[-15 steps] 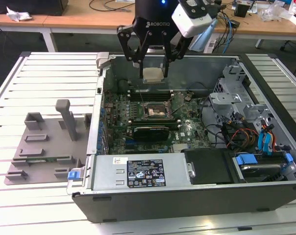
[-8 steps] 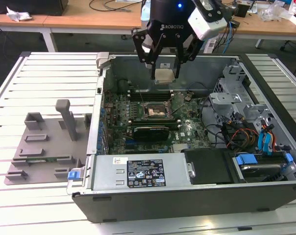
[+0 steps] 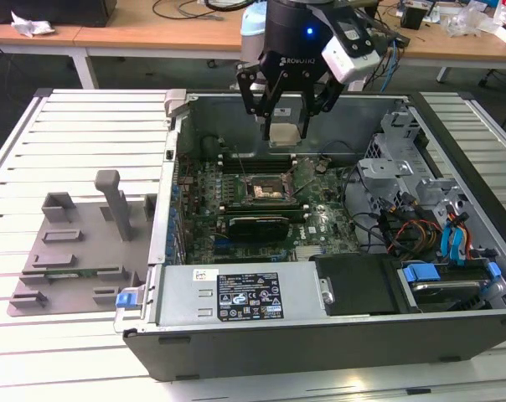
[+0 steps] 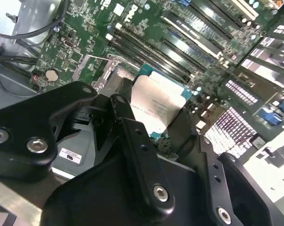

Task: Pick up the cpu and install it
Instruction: 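Pick up the cpu and move it towards the insertion slot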

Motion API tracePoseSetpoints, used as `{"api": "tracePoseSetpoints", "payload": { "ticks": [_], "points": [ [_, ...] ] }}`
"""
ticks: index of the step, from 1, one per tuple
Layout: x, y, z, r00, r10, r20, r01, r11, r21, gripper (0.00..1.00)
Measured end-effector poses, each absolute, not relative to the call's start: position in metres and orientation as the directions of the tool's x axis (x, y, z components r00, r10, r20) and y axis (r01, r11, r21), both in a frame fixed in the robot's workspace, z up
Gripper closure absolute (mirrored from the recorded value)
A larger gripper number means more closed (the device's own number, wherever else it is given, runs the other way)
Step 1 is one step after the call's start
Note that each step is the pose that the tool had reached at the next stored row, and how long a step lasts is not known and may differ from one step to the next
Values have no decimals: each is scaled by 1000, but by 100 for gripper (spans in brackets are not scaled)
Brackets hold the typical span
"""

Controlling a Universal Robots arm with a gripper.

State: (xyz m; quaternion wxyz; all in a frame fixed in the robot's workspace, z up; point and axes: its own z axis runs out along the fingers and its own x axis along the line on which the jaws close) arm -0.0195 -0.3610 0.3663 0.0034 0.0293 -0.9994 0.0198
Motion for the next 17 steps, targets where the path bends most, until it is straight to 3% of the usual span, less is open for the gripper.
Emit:
{"api": "tracePoseSetpoints", "payload": {
  "ticks": [17],
  "points": [
    [-7, -348, 325, -998, -58, 11, -59, 997, -39, 45]
  ]
}}
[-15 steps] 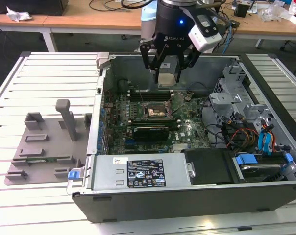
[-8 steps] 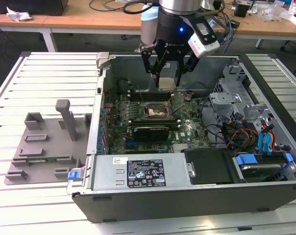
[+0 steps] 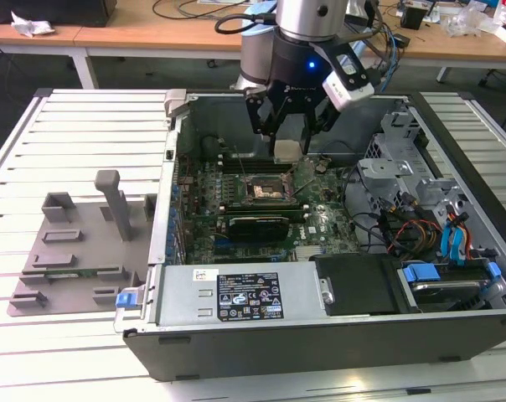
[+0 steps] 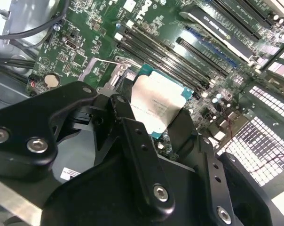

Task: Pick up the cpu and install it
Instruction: 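Pick up the cpu and move it towards the insertion slot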

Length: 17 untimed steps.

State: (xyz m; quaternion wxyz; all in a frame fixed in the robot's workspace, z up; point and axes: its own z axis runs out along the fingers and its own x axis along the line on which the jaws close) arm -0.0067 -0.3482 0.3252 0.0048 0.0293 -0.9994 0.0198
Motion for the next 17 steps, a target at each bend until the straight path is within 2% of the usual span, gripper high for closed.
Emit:
{"api": "tracePoseSetpoints", "payload": {
  "ticks": [17],
  "points": [
    [-5, -327, 304, -998, -59, 11, -59, 997, -39, 45]
  ]
}}
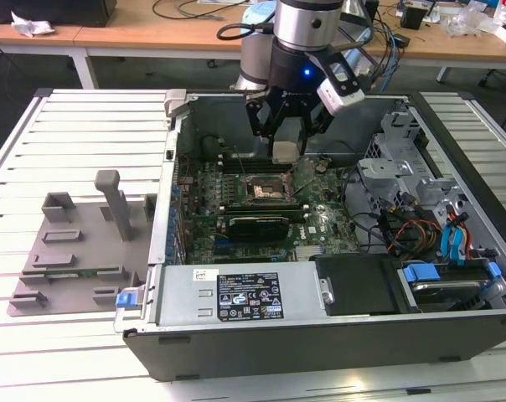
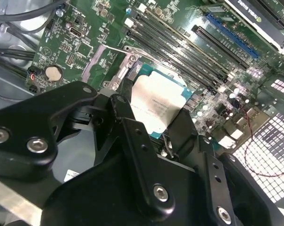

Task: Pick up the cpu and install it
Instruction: 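Pick up the cpu and move it towards the insertion slot, then place the cpu into insertion slot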

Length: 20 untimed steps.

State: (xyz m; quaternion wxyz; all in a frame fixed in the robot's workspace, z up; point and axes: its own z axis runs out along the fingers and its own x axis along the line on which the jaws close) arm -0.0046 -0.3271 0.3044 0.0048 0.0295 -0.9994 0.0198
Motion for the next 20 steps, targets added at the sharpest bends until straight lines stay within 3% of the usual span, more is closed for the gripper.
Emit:
{"api": "tracePoseSetpoints", "payload": {
  "ticks": [20],
  "points": [
    [-5, -326, 297, -999, -34, 11, -34, 999, -39, 45]
  ]
}}
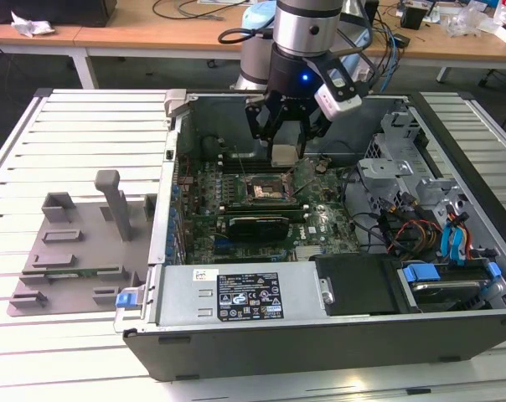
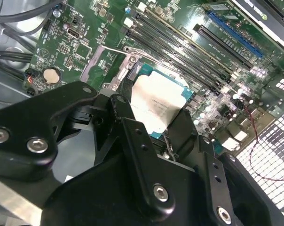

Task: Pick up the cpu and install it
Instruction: 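Place the cpu into insertion slot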

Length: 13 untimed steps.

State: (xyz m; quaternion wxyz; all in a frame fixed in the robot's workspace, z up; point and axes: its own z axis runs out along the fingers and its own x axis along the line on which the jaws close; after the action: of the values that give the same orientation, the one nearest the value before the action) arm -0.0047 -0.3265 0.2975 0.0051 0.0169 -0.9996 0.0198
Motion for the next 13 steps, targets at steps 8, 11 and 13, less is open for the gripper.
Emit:
{"api": "tracePoseSetpoints", "payload": {
  "ticks": [8, 11, 13],
  "points": [
    [-5, -326, 297, -995, 102, 11, 101, 994, -41, 45],
    [-5, -326, 297, -988, 156, 11, 156, 987, -42, 45],
    [-5, -326, 297, -979, 205, 11, 205, 978, -43, 45]
  ]
}}
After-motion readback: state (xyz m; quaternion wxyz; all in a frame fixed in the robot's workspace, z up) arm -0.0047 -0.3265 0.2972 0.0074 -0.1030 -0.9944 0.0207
